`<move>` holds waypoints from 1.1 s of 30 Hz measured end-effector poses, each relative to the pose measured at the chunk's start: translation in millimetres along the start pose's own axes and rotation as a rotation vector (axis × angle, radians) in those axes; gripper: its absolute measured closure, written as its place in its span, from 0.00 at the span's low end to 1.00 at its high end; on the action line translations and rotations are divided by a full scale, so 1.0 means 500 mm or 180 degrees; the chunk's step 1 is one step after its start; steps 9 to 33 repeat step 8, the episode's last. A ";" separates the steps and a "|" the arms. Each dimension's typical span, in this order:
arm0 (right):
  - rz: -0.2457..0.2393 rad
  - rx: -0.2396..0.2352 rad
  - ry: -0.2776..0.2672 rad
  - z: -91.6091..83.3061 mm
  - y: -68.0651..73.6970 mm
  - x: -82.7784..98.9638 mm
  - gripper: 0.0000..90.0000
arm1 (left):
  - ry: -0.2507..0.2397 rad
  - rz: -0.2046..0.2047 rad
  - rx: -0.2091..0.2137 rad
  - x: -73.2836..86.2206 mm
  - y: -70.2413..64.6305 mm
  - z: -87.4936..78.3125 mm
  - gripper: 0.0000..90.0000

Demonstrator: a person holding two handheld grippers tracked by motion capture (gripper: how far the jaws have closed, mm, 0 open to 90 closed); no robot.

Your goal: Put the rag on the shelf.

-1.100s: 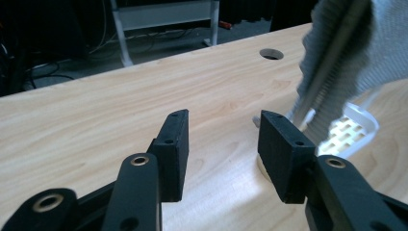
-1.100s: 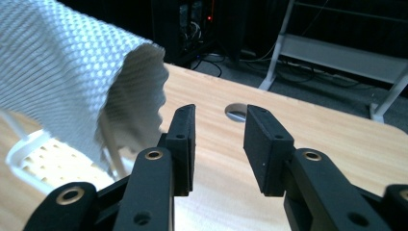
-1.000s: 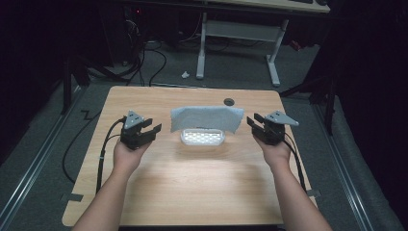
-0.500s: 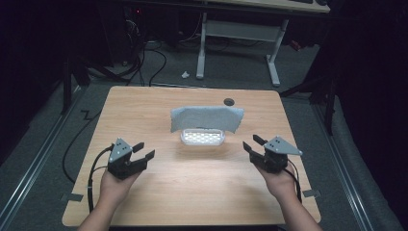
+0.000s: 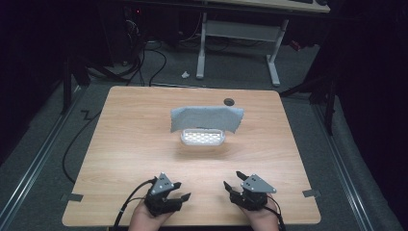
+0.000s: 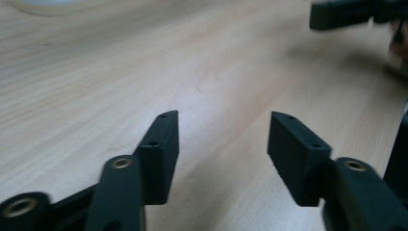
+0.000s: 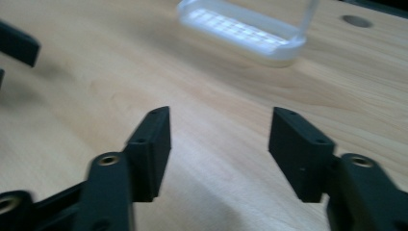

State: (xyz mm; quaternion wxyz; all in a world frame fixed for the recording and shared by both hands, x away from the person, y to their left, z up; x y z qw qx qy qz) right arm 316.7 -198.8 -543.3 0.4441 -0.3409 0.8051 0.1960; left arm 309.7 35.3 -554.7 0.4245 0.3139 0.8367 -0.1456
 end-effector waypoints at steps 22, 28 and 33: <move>0.0177 -0.0048 -0.0009 -0.002 -0.026 0.011 0.45 | -0.0042 -0.0076 -0.0132 -0.002 0.022 0.003 0.46; 0.0177 -0.0048 -0.0009 -0.002 -0.026 0.011 0.45 | -0.0042 -0.0076 -0.0132 -0.002 0.022 0.003 0.46; 0.0177 -0.0048 -0.0009 -0.002 -0.026 0.011 0.45 | -0.0042 -0.0076 -0.0132 -0.002 0.022 0.003 0.46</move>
Point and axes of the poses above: each handheld gripper's, and its own axes: z roughly forward along the jaws, x roughly out of its underside, y roughly to its left, the point moved 6 cm from there along z, roughly forward along the jaws, and after that the axes turned 15 degrees about -x, right-handed, at the moved point
